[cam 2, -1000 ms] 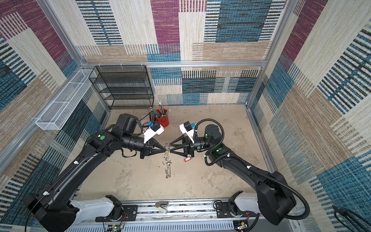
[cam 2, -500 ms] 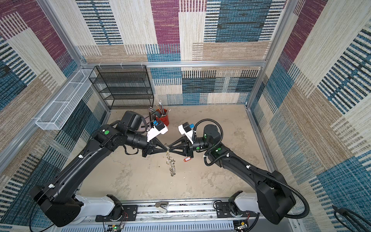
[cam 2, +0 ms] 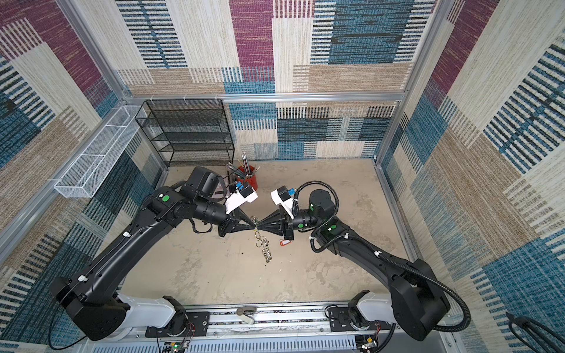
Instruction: Put the keys on the keyring
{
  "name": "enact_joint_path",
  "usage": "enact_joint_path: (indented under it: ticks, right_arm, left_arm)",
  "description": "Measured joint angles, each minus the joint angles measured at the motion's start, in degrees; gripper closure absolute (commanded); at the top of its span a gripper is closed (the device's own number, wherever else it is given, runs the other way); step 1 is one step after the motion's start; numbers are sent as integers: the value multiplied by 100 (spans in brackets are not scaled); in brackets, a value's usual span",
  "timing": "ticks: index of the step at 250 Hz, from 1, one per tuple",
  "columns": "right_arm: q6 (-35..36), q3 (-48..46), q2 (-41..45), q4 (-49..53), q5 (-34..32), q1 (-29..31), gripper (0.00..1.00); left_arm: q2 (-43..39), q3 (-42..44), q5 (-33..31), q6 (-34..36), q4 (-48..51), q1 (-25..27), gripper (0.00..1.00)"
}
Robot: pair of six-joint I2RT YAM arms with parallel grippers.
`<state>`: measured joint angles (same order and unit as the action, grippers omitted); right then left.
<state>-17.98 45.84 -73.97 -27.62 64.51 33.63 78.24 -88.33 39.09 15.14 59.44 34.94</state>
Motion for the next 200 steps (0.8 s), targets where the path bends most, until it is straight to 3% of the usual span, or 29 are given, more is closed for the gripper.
enact_joint_path:
  ticks: [39,107,157,200]
  right_arm:
    - [-22,-44,-2,-81,-24,2,100]
    - [-378,-240,-98,-570,-114,9,100]
    - [-964,-275,-313,-1325,-149,4,100]
    - [-1392,-361,-413,-1912,-149,4,100]
  left_arm:
    - [-28,61,11,-4,-39,4,100]
    - [-951,1233,160,-507,-1128,-251,73]
    - [-2350,3060,162,-1526,-2955,-520,52]
    - [-2951,4503,79,-2649,-5025,-529,50]
